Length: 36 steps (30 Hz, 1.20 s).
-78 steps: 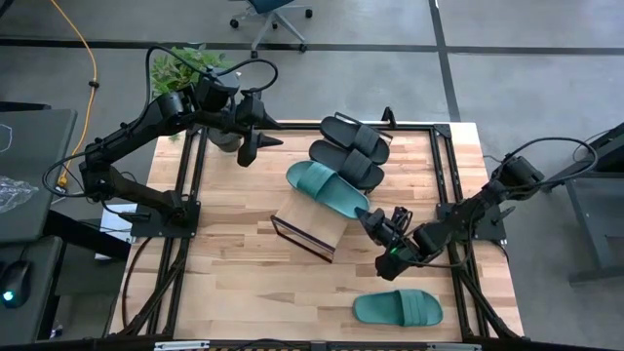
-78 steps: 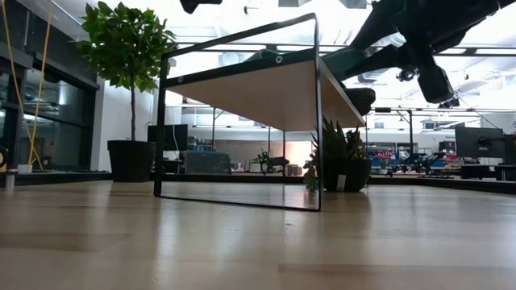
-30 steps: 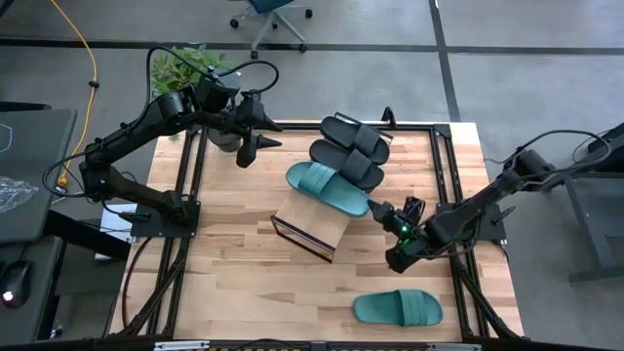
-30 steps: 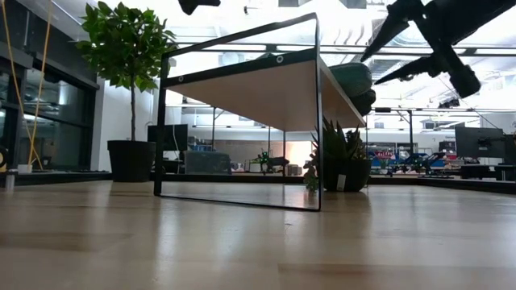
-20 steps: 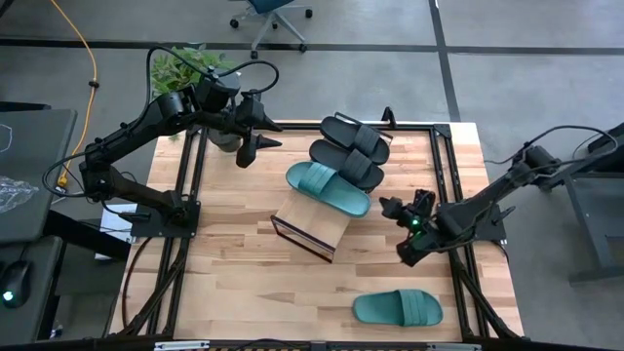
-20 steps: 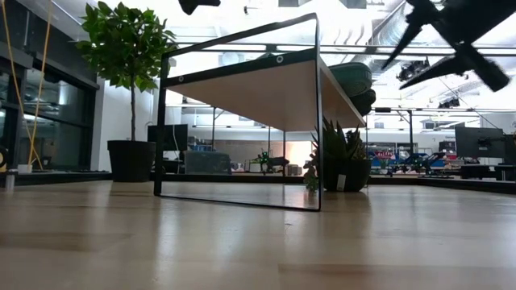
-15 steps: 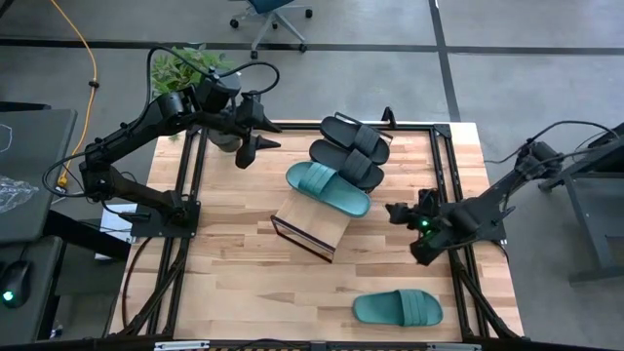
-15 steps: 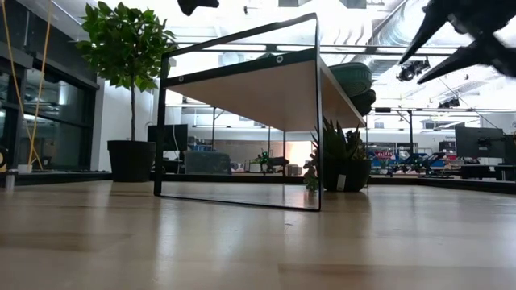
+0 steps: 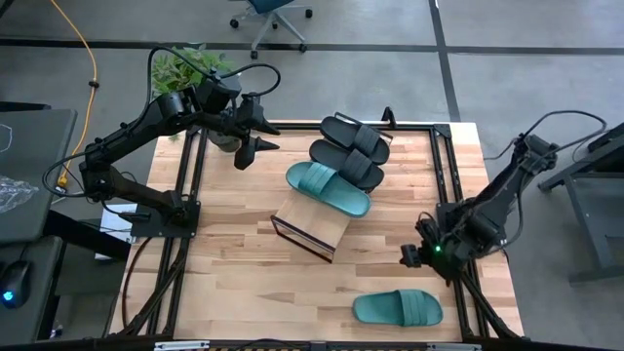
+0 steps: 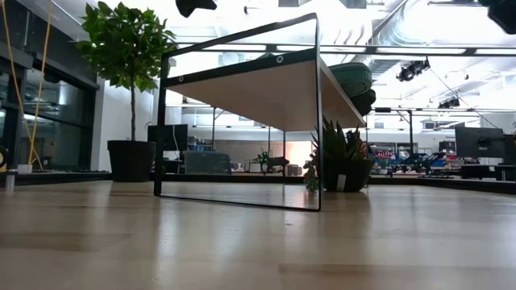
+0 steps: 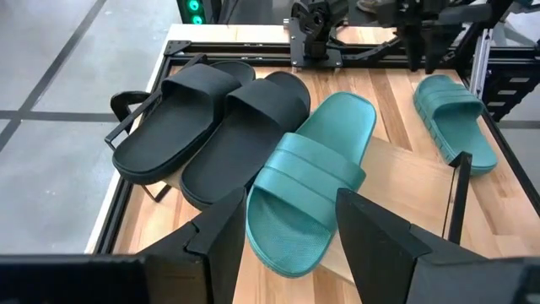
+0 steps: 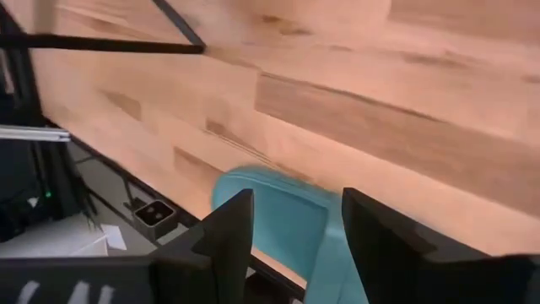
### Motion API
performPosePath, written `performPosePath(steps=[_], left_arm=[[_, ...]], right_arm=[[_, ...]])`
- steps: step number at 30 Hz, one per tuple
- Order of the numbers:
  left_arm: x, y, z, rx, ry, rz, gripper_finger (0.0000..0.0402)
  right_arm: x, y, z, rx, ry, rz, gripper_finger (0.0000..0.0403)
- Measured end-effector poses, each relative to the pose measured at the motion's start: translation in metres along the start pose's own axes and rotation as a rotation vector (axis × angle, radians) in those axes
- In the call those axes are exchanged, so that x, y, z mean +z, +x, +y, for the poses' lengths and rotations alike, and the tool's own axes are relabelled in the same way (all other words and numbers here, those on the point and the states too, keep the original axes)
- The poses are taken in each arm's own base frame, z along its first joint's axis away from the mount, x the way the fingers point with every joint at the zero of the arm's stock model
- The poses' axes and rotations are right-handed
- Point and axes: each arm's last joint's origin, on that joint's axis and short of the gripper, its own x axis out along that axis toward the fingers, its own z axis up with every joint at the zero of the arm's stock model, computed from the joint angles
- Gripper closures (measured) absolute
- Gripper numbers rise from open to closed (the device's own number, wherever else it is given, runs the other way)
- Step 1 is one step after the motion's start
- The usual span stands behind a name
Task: Pick and place slides into the shelf
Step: Put the green slipper on the shelf
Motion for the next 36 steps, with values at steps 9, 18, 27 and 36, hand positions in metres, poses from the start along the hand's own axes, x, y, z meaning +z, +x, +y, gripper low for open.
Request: performPosePath(steps=[9, 18, 27, 36], left_arm=[[0.0, 0.0, 0.0, -0.001, -0.001, 0.001, 0.0228], [0.0, 0.0, 0.0, 0.0, -0.002, 0.001, 0.0228], [0.0, 0.0, 0.0, 0.0, -0.008, 0.001, 0.0228], [0.0, 0.0, 0.0, 0.0, -0.032, 0.001, 0.0228]], right_arm=[[-0.031, 0.022, -0.006, -0.045, 0.083, 0.022, 0.0231], [-0.058, 0.025, -0.019, -0.115, 0.036, 0.142, 0.0231], [-0.066, 0.02, -0.025, -0.087, -0.011, 0.146, 0.0231], [-0.06, 0.023, -0.016, -0.078, -0.011, 0.174, 0.0231]])
